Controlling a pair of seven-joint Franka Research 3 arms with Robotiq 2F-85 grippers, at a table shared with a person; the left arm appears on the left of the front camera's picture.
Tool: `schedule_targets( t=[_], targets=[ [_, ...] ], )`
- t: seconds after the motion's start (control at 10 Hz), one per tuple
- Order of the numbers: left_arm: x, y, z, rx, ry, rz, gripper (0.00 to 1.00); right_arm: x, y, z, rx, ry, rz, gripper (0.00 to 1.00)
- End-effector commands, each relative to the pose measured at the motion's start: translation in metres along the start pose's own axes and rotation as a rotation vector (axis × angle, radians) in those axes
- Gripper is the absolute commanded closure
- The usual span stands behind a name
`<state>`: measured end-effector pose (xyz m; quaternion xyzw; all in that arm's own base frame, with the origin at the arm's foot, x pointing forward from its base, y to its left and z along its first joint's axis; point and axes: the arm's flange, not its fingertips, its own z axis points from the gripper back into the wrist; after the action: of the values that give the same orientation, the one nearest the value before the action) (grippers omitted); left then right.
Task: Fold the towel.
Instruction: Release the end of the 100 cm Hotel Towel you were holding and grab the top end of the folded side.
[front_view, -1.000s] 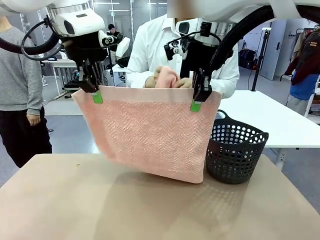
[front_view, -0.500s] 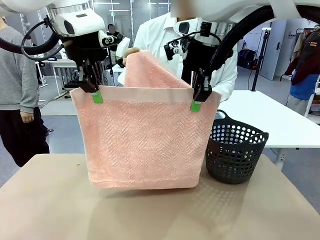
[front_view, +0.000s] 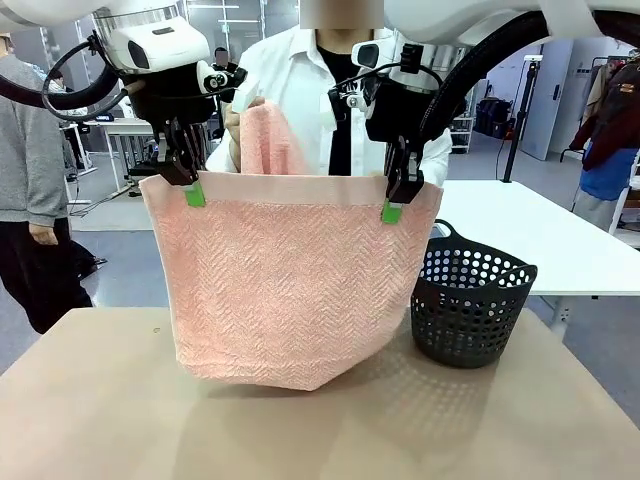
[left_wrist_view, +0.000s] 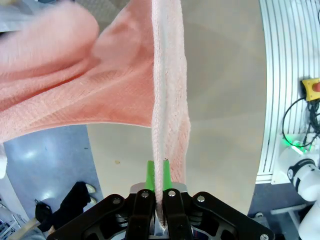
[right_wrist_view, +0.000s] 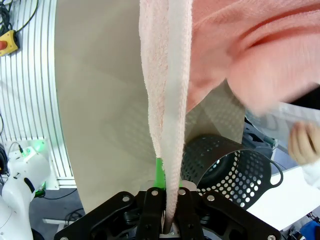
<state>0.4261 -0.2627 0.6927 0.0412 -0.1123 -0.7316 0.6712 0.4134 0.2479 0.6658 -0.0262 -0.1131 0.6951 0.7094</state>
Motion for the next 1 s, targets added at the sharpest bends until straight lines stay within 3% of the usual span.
schedule_targets(
  t=[0.0, 0.9],
  targets=[
    [-0.0007, 0.0001, 0.0020, 0.002, 0.003, 0.008, 1.00, -0.0008, -0.0004, -0.0006, 0.000, 0.001, 0.001, 1.00],
    [-0.0007, 0.0001, 0.0020, 0.002, 0.003, 0.008, 1.00, -0.0008, -0.0004, -0.0006, 0.000, 0.001, 0.001, 1.00]
  ],
)
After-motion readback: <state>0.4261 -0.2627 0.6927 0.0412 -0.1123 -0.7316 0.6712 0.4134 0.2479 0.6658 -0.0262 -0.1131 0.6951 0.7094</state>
